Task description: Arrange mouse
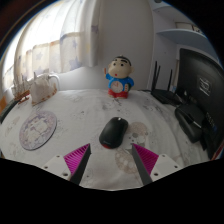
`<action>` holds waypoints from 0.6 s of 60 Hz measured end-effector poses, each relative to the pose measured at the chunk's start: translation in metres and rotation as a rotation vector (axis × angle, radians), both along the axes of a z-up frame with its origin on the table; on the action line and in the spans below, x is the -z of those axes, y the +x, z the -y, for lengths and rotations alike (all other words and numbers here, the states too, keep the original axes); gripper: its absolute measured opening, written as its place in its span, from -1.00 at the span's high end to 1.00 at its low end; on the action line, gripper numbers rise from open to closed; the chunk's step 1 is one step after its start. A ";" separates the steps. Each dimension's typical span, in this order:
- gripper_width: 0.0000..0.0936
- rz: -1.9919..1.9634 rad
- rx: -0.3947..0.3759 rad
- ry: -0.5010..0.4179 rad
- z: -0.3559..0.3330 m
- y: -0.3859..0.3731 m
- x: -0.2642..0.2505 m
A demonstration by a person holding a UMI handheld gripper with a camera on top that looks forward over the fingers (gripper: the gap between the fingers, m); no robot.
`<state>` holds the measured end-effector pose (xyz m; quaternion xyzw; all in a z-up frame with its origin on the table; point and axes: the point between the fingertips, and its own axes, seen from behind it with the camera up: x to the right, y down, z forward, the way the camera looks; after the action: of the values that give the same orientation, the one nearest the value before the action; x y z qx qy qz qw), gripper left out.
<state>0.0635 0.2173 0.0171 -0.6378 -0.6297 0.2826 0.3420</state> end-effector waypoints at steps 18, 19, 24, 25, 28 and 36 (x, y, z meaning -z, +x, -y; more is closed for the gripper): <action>-0.83 0.038 -0.041 -0.057 -0.005 -0.068 0.031; -0.83 0.037 -0.044 -0.058 -0.004 -0.072 0.031; -0.84 0.043 -0.050 -0.077 -0.003 -0.089 0.030; -0.84 0.043 -0.048 -0.081 -0.003 -0.093 0.030; -0.84 0.046 -0.047 -0.102 -0.001 -0.102 0.029; -0.84 0.059 -0.060 -0.116 0.005 -0.119 0.029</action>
<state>-0.0560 0.2128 -0.0121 -0.6454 -0.6409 0.3098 0.2772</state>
